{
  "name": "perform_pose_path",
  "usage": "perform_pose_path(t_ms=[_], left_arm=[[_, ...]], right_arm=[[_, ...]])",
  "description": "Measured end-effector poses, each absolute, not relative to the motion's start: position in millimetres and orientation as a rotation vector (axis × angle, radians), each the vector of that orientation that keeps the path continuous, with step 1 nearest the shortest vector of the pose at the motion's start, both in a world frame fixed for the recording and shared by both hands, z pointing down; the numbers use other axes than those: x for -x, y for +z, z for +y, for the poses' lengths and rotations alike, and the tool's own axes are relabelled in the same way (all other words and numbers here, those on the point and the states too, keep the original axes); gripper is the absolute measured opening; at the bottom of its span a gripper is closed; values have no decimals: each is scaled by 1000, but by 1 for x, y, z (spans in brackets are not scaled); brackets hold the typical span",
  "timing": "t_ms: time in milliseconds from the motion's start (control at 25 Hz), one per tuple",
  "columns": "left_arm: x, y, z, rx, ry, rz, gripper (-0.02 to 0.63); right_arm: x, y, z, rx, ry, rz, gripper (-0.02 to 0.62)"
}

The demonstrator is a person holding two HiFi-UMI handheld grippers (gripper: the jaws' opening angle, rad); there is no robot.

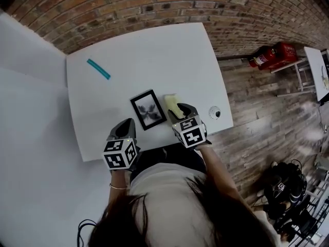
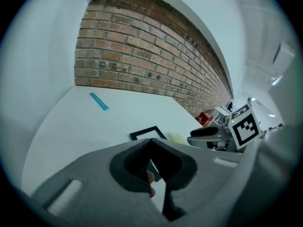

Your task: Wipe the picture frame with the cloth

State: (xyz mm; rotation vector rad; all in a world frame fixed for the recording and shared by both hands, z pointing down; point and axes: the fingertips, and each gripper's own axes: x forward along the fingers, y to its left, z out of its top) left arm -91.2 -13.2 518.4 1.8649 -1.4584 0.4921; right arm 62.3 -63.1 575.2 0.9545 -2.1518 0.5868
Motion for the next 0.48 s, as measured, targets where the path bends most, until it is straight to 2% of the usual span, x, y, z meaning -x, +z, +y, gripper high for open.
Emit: perform_pose_path(t_ms=[480], left_arm=[[93,528,-9,-1839,525,-1436,0]], right_arm=[[-69,612,-54,-893,634,-2046,184]])
